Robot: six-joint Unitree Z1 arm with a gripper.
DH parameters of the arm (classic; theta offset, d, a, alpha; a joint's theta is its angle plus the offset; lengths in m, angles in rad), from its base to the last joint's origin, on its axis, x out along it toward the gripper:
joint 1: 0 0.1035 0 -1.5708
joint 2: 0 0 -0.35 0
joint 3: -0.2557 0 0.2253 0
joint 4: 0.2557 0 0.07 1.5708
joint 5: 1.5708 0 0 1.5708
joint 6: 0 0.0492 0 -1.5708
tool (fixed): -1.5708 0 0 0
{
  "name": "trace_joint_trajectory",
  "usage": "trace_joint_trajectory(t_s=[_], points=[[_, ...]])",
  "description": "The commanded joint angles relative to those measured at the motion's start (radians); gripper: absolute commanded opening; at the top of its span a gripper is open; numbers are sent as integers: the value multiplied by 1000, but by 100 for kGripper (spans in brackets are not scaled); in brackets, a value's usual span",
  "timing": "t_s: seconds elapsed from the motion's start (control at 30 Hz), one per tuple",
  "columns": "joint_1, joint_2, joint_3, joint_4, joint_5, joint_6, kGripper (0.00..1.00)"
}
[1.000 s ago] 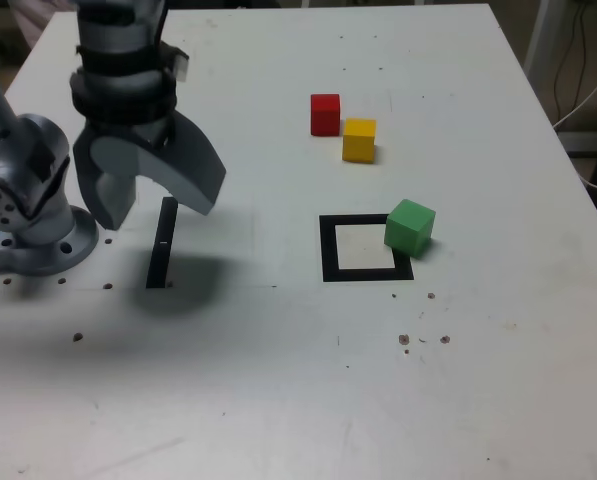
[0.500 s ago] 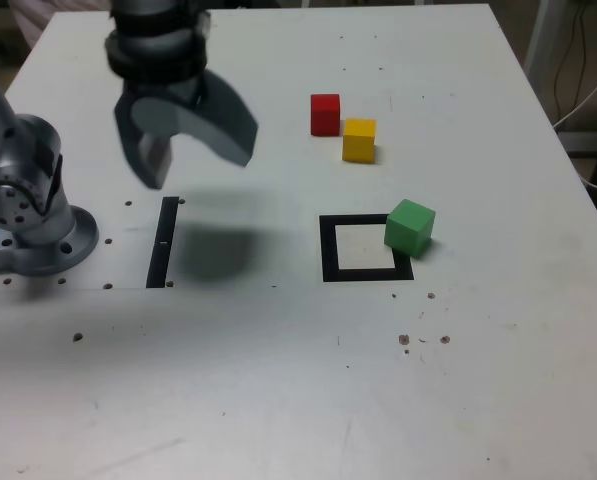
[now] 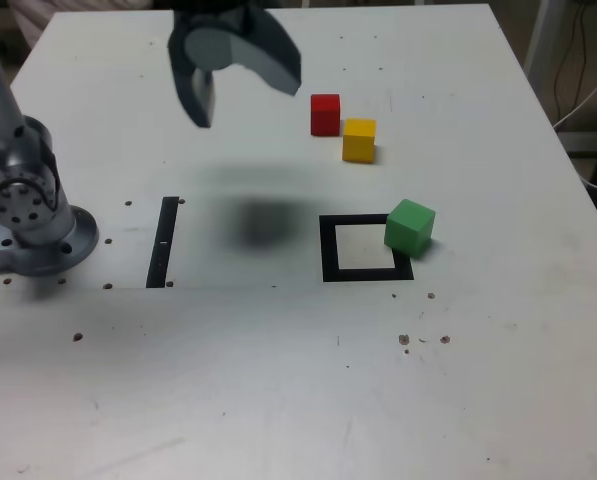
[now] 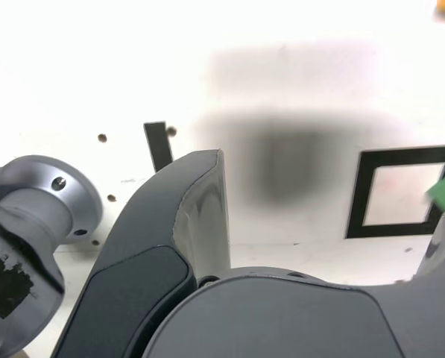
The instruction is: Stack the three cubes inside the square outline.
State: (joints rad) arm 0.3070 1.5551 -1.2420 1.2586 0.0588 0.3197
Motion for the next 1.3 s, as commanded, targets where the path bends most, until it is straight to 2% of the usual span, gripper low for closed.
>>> trace_joint_trajectory(t_s=[0.0, 0.27, 0.53, 0.97, 1.27], points=[[27, 29, -33, 6, -6, 17, 99], [142, 161, -201, 41, -24, 112, 100], [210, 291, -312, 55, -14, 144, 100], [272, 422, -385, 37, 21, 163, 99], [306, 477, -378, -3, 30, 199, 99]])
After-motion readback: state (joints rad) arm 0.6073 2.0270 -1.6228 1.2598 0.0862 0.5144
